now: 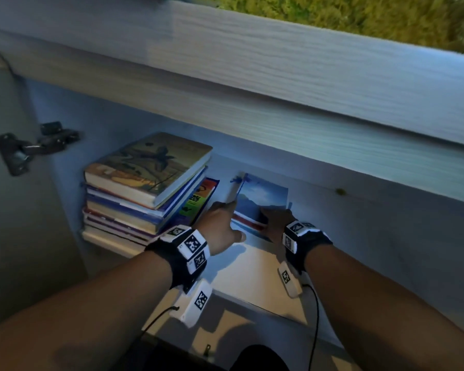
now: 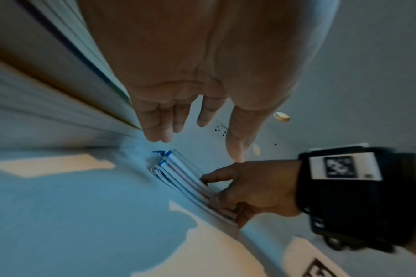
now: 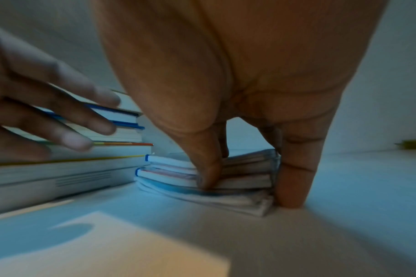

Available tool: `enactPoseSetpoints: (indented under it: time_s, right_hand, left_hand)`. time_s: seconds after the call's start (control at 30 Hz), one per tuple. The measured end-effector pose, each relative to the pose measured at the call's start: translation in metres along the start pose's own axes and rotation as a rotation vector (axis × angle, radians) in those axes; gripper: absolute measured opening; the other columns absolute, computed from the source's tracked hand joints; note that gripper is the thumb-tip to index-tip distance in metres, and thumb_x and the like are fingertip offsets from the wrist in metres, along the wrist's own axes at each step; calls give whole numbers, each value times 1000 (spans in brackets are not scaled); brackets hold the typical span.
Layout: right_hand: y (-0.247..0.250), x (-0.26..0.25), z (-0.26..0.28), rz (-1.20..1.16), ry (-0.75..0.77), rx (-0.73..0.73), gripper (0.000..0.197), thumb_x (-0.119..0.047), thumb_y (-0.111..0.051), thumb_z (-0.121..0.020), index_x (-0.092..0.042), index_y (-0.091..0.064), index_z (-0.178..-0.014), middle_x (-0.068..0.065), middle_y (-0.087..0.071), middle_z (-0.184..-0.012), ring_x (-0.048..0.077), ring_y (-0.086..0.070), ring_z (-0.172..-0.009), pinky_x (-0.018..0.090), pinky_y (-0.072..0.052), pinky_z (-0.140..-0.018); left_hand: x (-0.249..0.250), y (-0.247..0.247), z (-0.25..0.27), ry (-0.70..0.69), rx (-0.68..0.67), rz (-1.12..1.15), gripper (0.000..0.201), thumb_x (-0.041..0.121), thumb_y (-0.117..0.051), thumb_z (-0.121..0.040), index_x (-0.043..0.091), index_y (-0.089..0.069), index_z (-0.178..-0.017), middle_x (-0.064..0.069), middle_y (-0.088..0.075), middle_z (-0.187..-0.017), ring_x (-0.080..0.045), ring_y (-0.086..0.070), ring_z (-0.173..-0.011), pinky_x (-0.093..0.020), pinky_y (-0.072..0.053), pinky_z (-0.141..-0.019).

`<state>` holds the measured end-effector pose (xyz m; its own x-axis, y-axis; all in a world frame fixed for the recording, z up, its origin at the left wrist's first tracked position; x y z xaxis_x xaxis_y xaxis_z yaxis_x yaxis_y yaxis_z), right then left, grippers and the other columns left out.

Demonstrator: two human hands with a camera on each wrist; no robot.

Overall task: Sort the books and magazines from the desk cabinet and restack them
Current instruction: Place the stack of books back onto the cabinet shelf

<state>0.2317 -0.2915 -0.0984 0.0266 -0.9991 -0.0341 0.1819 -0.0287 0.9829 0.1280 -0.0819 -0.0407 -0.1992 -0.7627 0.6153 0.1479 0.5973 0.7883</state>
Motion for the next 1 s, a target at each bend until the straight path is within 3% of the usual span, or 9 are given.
enactPoseSetpoints:
  time_s: [0.17,0.33,0.57,0.67,0.73,0.77,0.83,0.9,1.0]
  right_hand:
    - [-1,-4,-42,40,75,18,83,-29,-63,-88,-33,-22,-160,3,-25,-168,33,-31,-152,47,-32,-122]
    - [5,-5,-60,17,42,82,73,-36,-59,-81,-38,-37,-151,3,-43,-160,32,-46,-143,44,-41,-117]
    - [35,-35,-84,77,95,94,52,-26,-54,-99,-22,-47,-150,9,-50,-154,31,-49,-140,36,-39,-114]
    - [42,-41,-105,116,127,91,48,-27,-53,-100,-24,-48,-148,8,-55,-150,32,-55,-134,36,-44,-108]
    - [48,-48,-114,170,147,92,45,-26,-52,-101,-24,-49,-146,9,-56,-148,33,-56,-132,37,-45,-106]
    - [51,-52,-119,185,157,83,46,-28,-52,-101,-23,-49,-146,10,-55,-149,33,-56,-132,38,-45,-106]
    - [53,-61,-128,181,173,68,46,-31,-54,-99,-23,-51,-144,10,-55,-148,35,-57,-131,40,-46,-105]
    - [56,-72,-134,163,191,64,42,-32,-54,-97,-21,-57,-137,10,-59,-143,35,-61,-125,40,-49,-100]
    - [61,-85,-139,158,232,56,44,-42,-52,-97,-18,-60,-133,11,-62,-138,33,-64,-119,37,-52,-95]
  left_hand:
    - [-12,-17,36,16,-147,-151,100,60,-65,-86,23,-10,-161,-5,-13,-168,-23,-16,-154,-40,-23,-123]
    - [-40,-42,55,-33,-295,-431,108,83,-43,-82,27,4,-161,-3,22,-167,-20,21,-154,-44,8,-125]
    - [-48,-40,61,-103,-321,-402,126,99,-33,-60,32,5,-160,-1,24,-166,-21,25,-152,-46,12,-124]
    - [-49,-42,63,-129,-300,-436,114,93,-27,-71,32,10,-159,-5,28,-164,-26,27,-152,-44,17,-121]
    - [-56,-49,62,-189,-247,-506,103,87,-14,-75,31,1,-160,-13,13,-168,-34,13,-155,-47,8,-121]
    - [-61,-49,61,-174,-174,-537,90,79,-9,-86,27,-14,-159,-18,-10,-167,-39,-11,-154,-52,-11,-121]
    - [-76,-59,59,-140,-97,-522,51,49,-17,-105,24,-42,-142,-18,-58,-142,-36,-59,-128,-53,-50,-97]
    - [-80,-69,54,-235,30,-529,44,40,-19,-105,28,-50,-133,-13,-70,-128,-30,-69,-114,-49,-57,-84]
    - [-81,-72,56,-275,159,-510,56,47,-7,-105,31,-54,-132,-9,-70,-128,-25,-69,-115,-43,-57,-93]
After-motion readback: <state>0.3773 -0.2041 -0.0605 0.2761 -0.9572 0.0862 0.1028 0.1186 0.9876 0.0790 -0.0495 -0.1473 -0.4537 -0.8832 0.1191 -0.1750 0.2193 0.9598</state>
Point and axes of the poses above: each hand's wrist, its own z-axis away from the middle knuckle, its own y-axis out of the back of the hand, x = y × z, the point moved 2 cm from there along -z, towards the middle knuckle
